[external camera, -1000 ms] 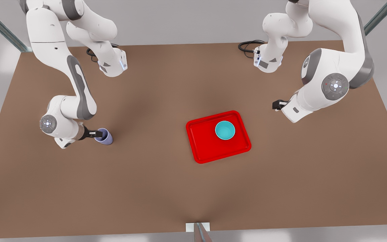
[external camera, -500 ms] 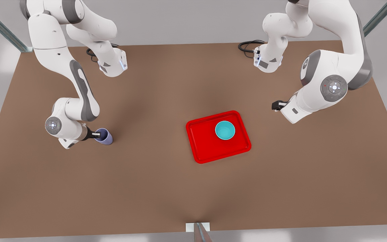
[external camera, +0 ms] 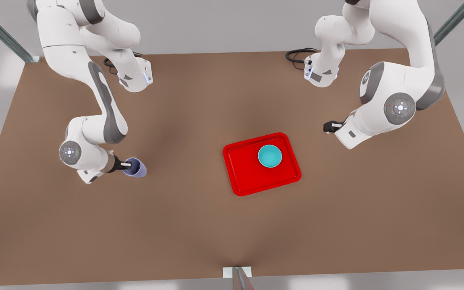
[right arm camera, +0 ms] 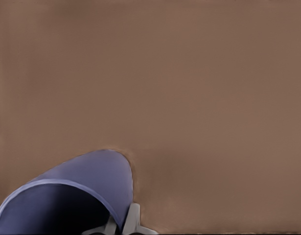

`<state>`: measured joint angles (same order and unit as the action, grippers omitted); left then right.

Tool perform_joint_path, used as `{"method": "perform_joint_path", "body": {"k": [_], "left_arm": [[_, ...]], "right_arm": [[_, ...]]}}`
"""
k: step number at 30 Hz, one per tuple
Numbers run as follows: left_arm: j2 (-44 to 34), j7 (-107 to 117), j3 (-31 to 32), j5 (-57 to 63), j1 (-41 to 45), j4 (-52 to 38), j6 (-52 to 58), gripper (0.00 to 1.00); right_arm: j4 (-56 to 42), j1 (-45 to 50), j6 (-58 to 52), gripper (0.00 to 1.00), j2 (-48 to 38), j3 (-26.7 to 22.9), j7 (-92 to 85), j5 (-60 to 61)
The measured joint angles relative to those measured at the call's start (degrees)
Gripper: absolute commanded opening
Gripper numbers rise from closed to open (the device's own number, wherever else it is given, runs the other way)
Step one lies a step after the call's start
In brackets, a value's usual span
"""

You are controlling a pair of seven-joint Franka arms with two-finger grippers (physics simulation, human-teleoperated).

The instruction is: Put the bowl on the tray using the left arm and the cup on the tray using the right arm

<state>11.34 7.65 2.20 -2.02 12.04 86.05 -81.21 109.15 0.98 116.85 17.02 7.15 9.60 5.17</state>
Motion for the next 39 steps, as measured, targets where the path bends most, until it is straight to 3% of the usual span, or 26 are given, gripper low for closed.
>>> {"method": "perform_joint_path", "body": {"k": [3,10,19,30,31,32,33,39], "left_arm": [[0.0,0.0,0.0,-0.1,0.0,0.0,0.0,1.0],[-0.2,0.1,0.0,-0.1,0.0,-0.1,0.1,1.0],[0.0,0.2,0.0,-0.1,0.0,-0.1,0.0,1.0],[-0.2,0.2,0.0,-0.1,0.0,-0.2,0.1,1.0],[-0.2,0.2,0.0,-0.1,0.1,-0.2,0.1,1.0],[-0.2,0.2,0.0,-0.1,0.0,-0.2,0.1,1.0],[-0.2,0.2,0.0,-0.1,0.0,-0.2,0.1,1.0],[-0.2,0.2,0.0,-0.1,0.1,-0.2,0.0,1.0]], "right_arm": [[-6.0,2.0,-1.7,0.21,0.7,7.8,11.6,-0.1],[-21.6,19.4,-0.9,0.21,12.2,7.9,29.1,-2.6],[-39.0,26.6,0.3,0.21,29.7,7.5,31.9,-5.2],[-39.5,31.4,3.5,0.21,33.3,7.4,31.2,-6.3],[-39.5,31.4,3.6,0.25,33.8,7.4,31.2,-6.7],[-39.6,31.4,3.5,0.96,33.9,7.4,31.7,-7.0],[-39.8,31.4,3.5,1.0,33.9,7.4,31.8,-7.7],[-40.0,31.4,3.4,1.0,33.2,7.5,32.0,-8.0]]}}
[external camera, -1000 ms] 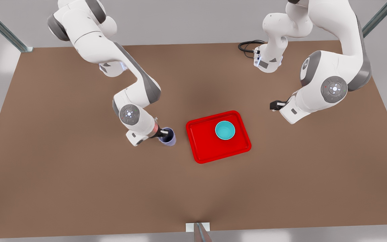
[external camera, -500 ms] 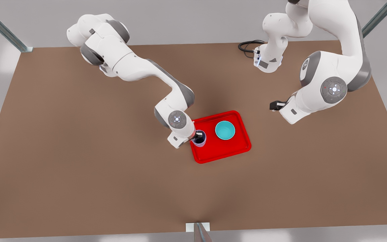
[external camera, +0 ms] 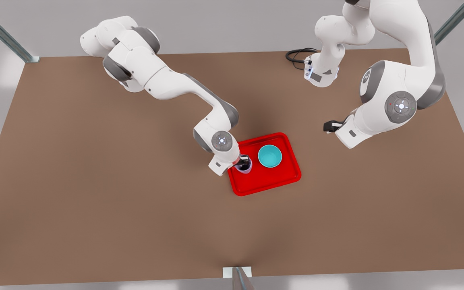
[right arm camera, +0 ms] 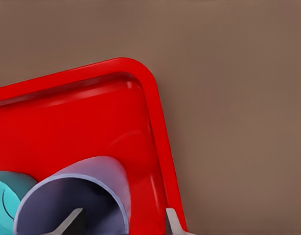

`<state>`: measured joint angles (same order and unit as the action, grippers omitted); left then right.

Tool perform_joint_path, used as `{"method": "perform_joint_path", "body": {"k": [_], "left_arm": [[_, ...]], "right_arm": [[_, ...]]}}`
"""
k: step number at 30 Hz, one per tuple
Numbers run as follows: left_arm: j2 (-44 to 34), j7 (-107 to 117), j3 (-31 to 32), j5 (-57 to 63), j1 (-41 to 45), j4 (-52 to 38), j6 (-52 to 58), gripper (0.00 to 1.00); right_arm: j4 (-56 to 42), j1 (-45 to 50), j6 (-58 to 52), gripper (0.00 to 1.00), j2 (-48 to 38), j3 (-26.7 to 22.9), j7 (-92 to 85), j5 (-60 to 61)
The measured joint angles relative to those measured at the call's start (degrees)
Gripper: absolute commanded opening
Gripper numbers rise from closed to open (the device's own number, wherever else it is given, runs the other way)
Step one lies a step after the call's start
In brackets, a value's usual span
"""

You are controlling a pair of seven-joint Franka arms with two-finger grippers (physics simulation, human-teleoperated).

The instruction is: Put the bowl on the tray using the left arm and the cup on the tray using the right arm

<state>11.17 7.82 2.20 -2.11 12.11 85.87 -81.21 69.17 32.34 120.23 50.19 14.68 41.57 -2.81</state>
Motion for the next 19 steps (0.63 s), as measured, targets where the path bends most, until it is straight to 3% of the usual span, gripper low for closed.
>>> {"method": "perform_joint_path", "body": {"k": [5,8,12,15,19], "left_arm": [[0.3,0.3,0.2,0.0,0.0,0.0,-0.1,1.0],[0.4,0.3,2.5,0.0,0.0,-0.2,-0.7,1.0],[3.1,0.2,1.9,-1.6,0.0,-5.4,1.9,1.0],[3.6,-0.2,1.8,-1.1,0.0,-5.7,1.3,1.0],[4.0,0.0,1.8,0.7,0.0,-5.7,1.2,1.0]], "right_arm": [[0.6,-1.9,-3.7,1.0,-5.4,0.1,-0.3,0.5],[5.0,-13.1,-11.2,1.0,-17.3,0.1,-1.4,0.4],[15.2,-35.6,-28.1,1.0,-38.2,-0.4,-21.2,0.5],[18.4,-33.6,-35.3,1.0,-41.8,-15.5,-33.3,5.4],[20.2,-31.6,-35.1,1.0,-43.0,-15.9,-35.3,5.4]]}}
